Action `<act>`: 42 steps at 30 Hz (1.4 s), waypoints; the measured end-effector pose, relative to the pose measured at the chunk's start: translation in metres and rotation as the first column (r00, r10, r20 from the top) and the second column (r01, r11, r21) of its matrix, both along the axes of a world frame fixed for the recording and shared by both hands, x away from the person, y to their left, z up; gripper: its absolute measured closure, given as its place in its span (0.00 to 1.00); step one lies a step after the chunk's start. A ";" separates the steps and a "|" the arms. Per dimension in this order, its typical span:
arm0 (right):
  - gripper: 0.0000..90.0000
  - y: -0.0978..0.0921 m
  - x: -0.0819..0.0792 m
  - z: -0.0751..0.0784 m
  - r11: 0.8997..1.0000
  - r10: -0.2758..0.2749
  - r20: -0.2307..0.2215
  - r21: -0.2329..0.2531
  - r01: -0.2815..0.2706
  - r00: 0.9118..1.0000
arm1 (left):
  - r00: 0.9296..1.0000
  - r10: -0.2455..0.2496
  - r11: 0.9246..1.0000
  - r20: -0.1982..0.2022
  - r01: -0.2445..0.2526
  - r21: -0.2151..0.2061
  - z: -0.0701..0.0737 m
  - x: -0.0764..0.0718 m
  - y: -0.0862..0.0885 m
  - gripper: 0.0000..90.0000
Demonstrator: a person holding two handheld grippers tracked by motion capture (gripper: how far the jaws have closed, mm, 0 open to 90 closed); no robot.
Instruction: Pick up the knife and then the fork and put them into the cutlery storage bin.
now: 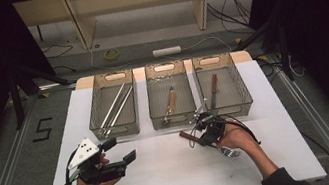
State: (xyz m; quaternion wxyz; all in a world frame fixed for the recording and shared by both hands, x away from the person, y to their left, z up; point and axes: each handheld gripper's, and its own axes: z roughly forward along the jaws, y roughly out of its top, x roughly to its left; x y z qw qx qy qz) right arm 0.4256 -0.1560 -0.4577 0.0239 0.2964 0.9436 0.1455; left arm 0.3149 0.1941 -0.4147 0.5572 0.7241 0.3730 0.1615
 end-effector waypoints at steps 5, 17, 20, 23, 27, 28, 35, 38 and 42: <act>0.86 0.003 0.003 0.001 1.000 0.003 -0.024 -0.024 -0.003 1.000 | 1.000 -0.002 1.000 0.001 0.002 0.002 0.000 0.000 0.000 0.18; 0.86 0.014 0.007 0.001 0.994 0.017 -0.039 -0.109 -0.021 0.999 | 1.000 -0.001 1.000 0.000 0.001 0.001 0.000 0.000 -0.001 0.18; 0.86 0.015 0.006 0.001 0.993 0.021 -0.035 -0.111 -0.025 0.999 | 1.000 -0.002 1.000 0.001 0.002 0.002 0.000 0.000 0.000 0.18; 0.86 0.014 0.006 0.002 0.994 0.030 -0.027 -0.103 -0.032 0.999 | 1.000 -0.001 1.000 0.000 0.001 0.000 0.000 0.000 -0.001 0.18; 0.86 0.009 0.004 0.013 0.997 0.027 -0.014 -0.068 -0.028 1.000 | 1.000 -0.001 1.000 0.000 0.001 0.002 0.000 0.000 0.000 0.18; 0.86 0.007 0.004 0.016 0.998 0.025 -0.014 -0.057 -0.026 1.000 | 1.000 -0.001 1.000 0.000 0.001 0.000 0.000 0.000 0.001 0.18; 0.86 -0.009 0.003 0.033 1.000 -0.009 0.012 0.017 0.009 1.000 | 1.000 0.000 1.000 0.000 0.000 0.002 0.000 0.000 0.000 0.18; 0.86 -0.018 0.005 0.039 0.997 -0.026 0.019 0.066 0.025 0.999 | 1.000 0.001 1.000 -0.001 -0.001 -0.002 0.000 0.000 0.001 0.18; 0.86 -0.029 0.007 0.043 0.993 -0.064 0.032 0.106 0.060 0.997 | 1.000 0.004 1.000 -0.002 -0.005 -0.008 0.000 0.000 0.001 0.18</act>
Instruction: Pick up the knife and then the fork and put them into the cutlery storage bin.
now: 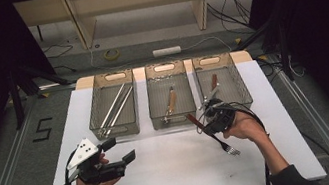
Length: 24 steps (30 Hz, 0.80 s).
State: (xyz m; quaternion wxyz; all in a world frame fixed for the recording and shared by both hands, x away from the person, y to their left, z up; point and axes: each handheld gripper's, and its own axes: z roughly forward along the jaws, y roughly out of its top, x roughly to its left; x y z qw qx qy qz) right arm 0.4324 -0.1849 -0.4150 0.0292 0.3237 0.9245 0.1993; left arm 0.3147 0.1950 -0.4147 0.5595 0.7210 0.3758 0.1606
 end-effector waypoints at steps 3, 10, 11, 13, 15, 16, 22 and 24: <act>0.86 -0.006 0.000 0.006 0.999 -0.027 0.021 0.035 0.027 0.999 | 1.000 -0.001 1.000 -0.001 0.001 0.001 0.000 0.000 0.000 0.18; 0.86 -0.036 0.007 0.024 0.976 -0.139 0.076 0.182 0.123 0.987 | 1.000 0.000 1.000 -0.004 0.000 -0.002 0.000 0.000 0.000 0.18; 0.86 -0.040 0.010 0.025 0.971 -0.146 0.083 0.201 0.127 0.986 | 1.000 0.001 1.000 -0.004 -0.001 -0.004 0.000 0.000 0.000 0.18; 0.86 -0.047 0.015 0.026 0.957 -0.206 0.088 0.227 0.182 0.975 | 1.000 0.000 1.000 -0.002 0.000 -0.004 0.000 0.001 0.000 0.18; 0.86 -0.050 0.022 0.023 0.944 -0.242 0.083 0.249 0.215 0.967 | 1.000 0.001 1.000 -0.005 -0.001 -0.005 0.000 0.001 0.000 0.18; 0.86 -0.051 0.024 0.022 0.941 -0.248 0.080 0.257 0.220 0.966 | 1.000 0.001 1.000 -0.004 -0.001 -0.006 0.000 0.001 0.000 0.18; 0.86 -0.059 0.028 0.027 0.920 -0.286 0.082 0.304 0.249 0.955 | 1.000 0.001 1.000 -0.004 -0.001 -0.008 0.000 0.000 0.001 0.18; 0.86 -0.063 0.030 0.028 0.910 -0.313 0.077 0.309 0.276 0.947 | 1.000 0.002 1.000 -0.004 -0.002 -0.008 0.000 0.000 0.001 0.18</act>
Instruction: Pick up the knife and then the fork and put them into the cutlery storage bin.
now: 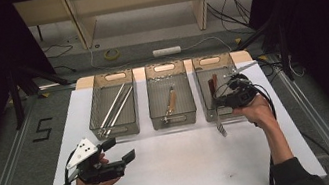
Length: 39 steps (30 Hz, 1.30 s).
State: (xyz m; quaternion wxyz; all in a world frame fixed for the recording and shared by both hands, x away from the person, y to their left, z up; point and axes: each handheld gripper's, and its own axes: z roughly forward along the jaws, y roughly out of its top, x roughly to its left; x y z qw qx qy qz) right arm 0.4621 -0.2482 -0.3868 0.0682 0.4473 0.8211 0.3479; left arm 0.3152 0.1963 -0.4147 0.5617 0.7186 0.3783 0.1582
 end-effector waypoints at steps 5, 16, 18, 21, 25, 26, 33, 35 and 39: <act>0.86 -0.008 0.003 0.006 0.998 -0.033 0.010 0.060 0.032 0.999 | 1.000 0.000 1.000 0.001 0.000 0.000 0.000 0.000 0.000 0.18; 0.86 -0.013 0.033 0.040 0.988 -0.122 -0.011 0.089 0.123 0.992 | 1.000 -0.004 1.000 0.000 0.004 0.000 0.000 -0.001 0.000 0.18; 0.86 -0.014 0.039 0.043 0.985 -0.140 -0.021 0.095 0.142 0.990 | 1.000 -0.004 1.000 -0.001 0.004 0.000 0.000 -0.001 0.000 0.18; 0.86 -0.016 0.048 0.045 0.982 -0.167 -0.033 0.084 0.169 0.985 | 1.000 -0.004 1.000 -0.001 0.004 -0.001 0.000 -0.001 0.001 0.18; 0.86 -0.017 0.057 0.044 0.978 -0.191 -0.040 0.076 0.194 0.981 | 1.000 -0.005 1.000 -0.002 0.005 -0.001 0.001 -0.001 0.001 0.18; 0.86 -0.017 0.060 0.043 0.977 -0.200 -0.044 0.073 0.202 0.979 | 1.000 -0.006 1.000 -0.001 0.006 0.001 0.001 -0.001 0.000 0.18; 0.86 -0.021 0.079 0.034 0.962 -0.265 -0.064 0.051 0.268 0.962 | 1.000 -0.006 1.000 0.001 0.006 -0.004 0.001 -0.001 0.001 0.18; 0.86 -0.022 0.085 0.029 0.955 -0.289 -0.077 0.046 0.293 0.954 | 1.000 -0.003 1.000 0.003 0.003 -0.008 0.001 -0.001 0.001 0.18; 0.85 -0.024 0.095 0.019 0.941 -0.332 -0.082 0.035 0.336 0.940 | 1.000 -0.003 1.000 0.003 0.003 -0.010 0.001 -0.002 0.002 0.18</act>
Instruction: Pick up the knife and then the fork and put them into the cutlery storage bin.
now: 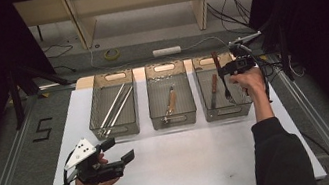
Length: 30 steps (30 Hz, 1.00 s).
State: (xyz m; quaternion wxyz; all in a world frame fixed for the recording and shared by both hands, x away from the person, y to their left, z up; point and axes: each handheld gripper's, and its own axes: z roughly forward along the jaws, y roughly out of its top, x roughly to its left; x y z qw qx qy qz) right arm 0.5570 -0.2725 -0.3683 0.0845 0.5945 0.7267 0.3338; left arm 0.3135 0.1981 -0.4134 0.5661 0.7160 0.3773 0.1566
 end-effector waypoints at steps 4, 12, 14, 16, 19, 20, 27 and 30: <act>0.79 0.000 0.004 -0.006 1.000 -0.008 -0.008 0.012 0.008 1.000 | 1.000 -0.002 1.000 0.000 0.002 0.002 0.000 0.000 0.000 0.18; 0.67 0.002 -0.009 0.010 0.999 0.036 0.052 0.006 -0.037 0.998 | 1.000 -0.002 1.000 0.001 0.002 -0.003 0.000 0.000 0.000 0.18; 0.63 0.002 -0.014 0.013 0.999 0.049 0.062 0.015 -0.050 0.997 | 1.000 -0.002 1.000 0.002 0.002 -0.002 0.000 0.000 -0.001 0.18; 0.61 0.003 -0.020 0.016 0.997 0.068 0.084 0.029 -0.071 0.994 | 1.000 -0.002 1.000 0.001 0.002 0.000 0.000 0.000 -0.001 0.18; 0.55 0.006 -0.029 0.020 0.994 0.093 0.111 0.042 -0.098 0.989 | 1.000 -0.003 1.000 0.001 0.003 0.000 0.000 0.000 -0.001 0.18; 0.54 0.008 -0.032 0.020 0.993 0.099 0.115 0.046 -0.105 0.988 | 1.000 -0.003 1.000 0.000 0.003 0.000 0.000 0.000 -0.001 0.18; 0.45 0.017 -0.055 0.017 0.984 0.145 0.167 0.079 -0.159 0.975 | 1.000 -0.001 1.000 -0.003 0.001 -0.006 -0.001 0.001 -0.001 0.18; 0.43 0.020 -0.066 0.015 0.980 0.161 0.195 0.085 -0.180 0.968 | 1.000 0.000 1.000 -0.011 -0.001 -0.014 -0.001 0.002 0.000 0.18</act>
